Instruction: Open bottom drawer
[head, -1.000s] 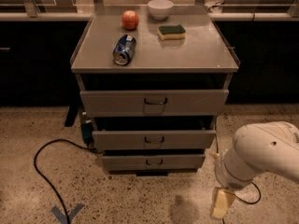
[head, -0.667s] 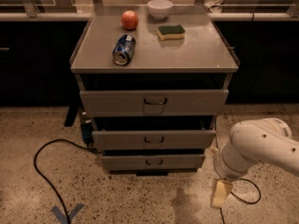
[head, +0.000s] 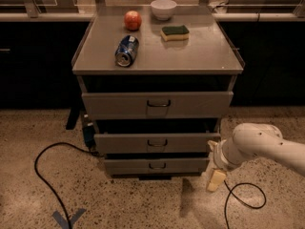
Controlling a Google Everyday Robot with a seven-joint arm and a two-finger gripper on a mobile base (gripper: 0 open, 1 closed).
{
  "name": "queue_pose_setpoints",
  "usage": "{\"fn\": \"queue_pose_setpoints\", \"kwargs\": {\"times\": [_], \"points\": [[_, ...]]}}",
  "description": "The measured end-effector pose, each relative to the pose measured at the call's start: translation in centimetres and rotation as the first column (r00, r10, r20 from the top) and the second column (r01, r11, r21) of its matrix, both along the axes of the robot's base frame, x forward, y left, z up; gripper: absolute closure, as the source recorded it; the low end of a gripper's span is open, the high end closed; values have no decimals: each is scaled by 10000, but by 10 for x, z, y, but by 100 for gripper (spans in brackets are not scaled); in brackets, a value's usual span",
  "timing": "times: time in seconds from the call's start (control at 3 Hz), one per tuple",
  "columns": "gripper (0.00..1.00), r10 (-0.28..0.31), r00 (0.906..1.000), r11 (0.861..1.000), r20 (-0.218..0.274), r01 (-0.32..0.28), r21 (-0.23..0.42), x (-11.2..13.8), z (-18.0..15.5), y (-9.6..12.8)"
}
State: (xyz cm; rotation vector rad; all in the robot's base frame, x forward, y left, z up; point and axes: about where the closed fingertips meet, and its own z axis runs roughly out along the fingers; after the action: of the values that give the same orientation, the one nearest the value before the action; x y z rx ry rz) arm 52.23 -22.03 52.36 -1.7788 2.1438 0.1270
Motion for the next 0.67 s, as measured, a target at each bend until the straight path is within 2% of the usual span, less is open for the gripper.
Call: {"fn": "queue_pose_setpoints", "kwargs": {"times": [0.33, 0.67], "points": [[0, 4, 10000, 10000, -2, -4, -2, 0, 0, 0], [0, 71, 10000, 9997, -25, -70, 220, -4, -23, 11]]}}
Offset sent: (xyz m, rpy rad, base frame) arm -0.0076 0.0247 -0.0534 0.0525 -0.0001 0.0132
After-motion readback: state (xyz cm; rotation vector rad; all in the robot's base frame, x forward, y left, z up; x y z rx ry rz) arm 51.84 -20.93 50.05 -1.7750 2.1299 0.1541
